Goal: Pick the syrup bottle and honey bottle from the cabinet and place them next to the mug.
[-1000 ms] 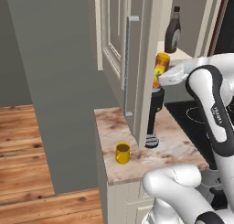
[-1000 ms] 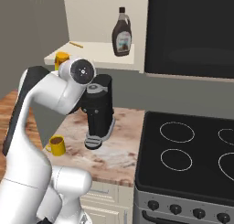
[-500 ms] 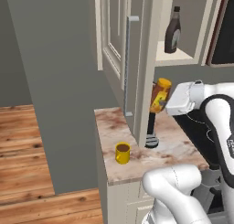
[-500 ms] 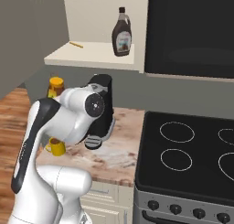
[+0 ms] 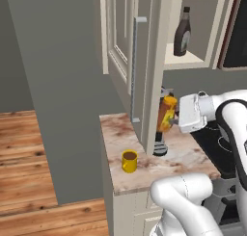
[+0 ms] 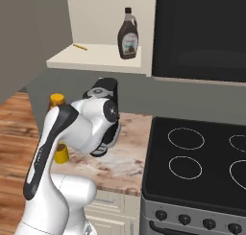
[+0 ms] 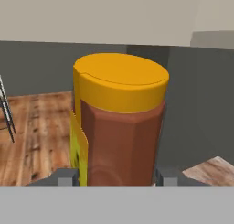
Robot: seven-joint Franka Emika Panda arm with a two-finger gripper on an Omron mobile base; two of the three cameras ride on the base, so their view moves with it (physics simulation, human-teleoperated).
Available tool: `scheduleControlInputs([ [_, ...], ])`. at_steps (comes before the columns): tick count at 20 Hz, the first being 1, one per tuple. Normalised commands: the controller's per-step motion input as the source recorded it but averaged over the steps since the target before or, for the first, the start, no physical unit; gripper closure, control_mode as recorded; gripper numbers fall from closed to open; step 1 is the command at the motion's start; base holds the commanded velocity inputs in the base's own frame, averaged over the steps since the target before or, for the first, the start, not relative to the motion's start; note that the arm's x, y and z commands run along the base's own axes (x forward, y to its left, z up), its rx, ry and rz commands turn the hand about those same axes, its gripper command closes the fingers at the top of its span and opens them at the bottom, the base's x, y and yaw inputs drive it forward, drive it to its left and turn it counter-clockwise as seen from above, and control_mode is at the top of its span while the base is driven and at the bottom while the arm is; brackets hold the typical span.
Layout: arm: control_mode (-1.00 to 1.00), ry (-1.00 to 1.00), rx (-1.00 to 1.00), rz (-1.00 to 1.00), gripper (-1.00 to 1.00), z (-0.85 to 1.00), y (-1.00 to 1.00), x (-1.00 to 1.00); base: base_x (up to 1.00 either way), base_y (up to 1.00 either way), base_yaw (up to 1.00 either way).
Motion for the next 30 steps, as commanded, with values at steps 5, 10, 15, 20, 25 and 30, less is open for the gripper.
scheduleControlInputs([
  [5,-1.0,0.0,-0.01,-0.01,1.0,-0.63,-0.12,-0.02,0.0,0.0,0.0],
  [10,-1.0,0.01,0.0,-0.08,1.0,-0.84,-0.09,0.0,0.0,0.0,0.0],
  [15,-1.0,0.07,0.0,-0.09,1.0,-0.59,0.0,0.0,0.0,0.0,0.0],
  [20,-1.0,0.06,0.0,-0.09,1.0,-0.52,0.0,0.0,0.0,0.0,0.0],
  [25,-1.0,0.07,0.0,-0.07,1.0,-0.41,0.0,0.0,0.0,0.0,0.0],
  [30,-1.0,0.03,0.0,-0.05,1.0,-0.45,0.0,0.0,0.0,0.0,0.0],
])
